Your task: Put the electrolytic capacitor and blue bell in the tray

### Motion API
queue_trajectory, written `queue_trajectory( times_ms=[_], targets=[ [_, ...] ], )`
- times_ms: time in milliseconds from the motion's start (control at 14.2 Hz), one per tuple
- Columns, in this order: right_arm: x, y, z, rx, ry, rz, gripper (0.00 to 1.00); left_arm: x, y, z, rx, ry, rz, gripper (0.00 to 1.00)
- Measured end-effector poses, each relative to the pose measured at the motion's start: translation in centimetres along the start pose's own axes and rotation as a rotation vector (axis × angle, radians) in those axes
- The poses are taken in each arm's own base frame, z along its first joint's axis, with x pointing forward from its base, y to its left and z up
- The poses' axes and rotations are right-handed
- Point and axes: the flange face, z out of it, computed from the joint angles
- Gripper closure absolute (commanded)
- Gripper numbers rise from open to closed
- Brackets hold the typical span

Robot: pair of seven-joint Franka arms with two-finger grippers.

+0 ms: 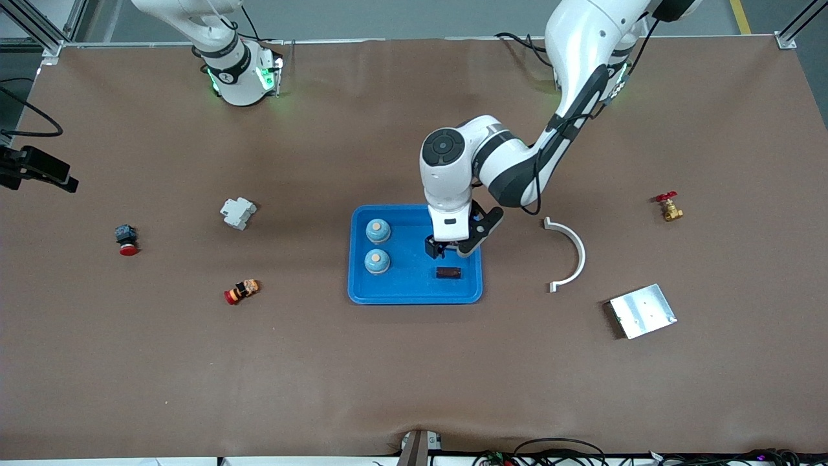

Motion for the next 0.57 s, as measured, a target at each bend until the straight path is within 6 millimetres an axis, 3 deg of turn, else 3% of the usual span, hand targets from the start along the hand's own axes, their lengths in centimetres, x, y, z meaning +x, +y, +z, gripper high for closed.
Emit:
queue_trajectory(
  times_ms=[353,565],
  targets=[
    [0.0,-0.1,0.0,0.000,0.000,-0.002,0.00,7.0,-1.0,-2.3,-0.014,0.023,0.253,0.00],
    [0.0,-0.2,0.0,0.000,0.000,-0.003,0.00,9.8,-1.6,-3.0,-0.024,0.010,0.336,0.00]
  ],
)
